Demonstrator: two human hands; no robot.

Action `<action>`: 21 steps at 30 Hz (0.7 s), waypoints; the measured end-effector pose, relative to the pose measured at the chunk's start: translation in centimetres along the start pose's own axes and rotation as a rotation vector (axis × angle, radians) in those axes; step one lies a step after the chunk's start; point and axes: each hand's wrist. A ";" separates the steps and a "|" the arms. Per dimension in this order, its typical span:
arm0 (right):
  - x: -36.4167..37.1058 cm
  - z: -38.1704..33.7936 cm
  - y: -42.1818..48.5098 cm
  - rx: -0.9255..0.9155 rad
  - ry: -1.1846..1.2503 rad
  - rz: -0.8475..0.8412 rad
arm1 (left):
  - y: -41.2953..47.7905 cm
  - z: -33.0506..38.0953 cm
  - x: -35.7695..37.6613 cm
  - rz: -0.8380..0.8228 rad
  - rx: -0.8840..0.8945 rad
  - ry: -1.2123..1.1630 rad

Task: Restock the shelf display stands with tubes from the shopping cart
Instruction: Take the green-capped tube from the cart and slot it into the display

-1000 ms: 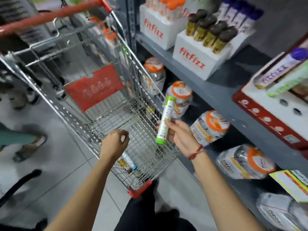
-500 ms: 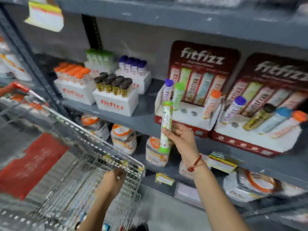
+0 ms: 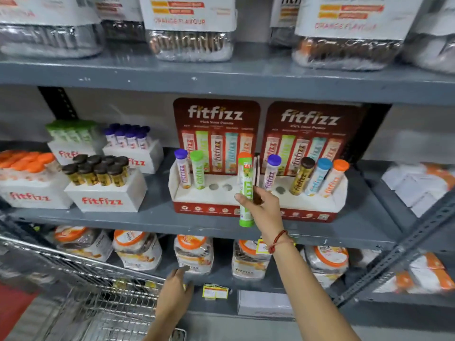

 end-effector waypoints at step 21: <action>-7.0 -1.7 3.9 -0.034 -0.111 0.281 | 8.4 11.5 -1.5 0.186 0.489 -0.020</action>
Point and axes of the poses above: each hand's wrist, its own y-axis towards the middle knuckle, its own x-axis out of the palm, z = x × y, and after that the axes turned 14 degrees about x, right-handed
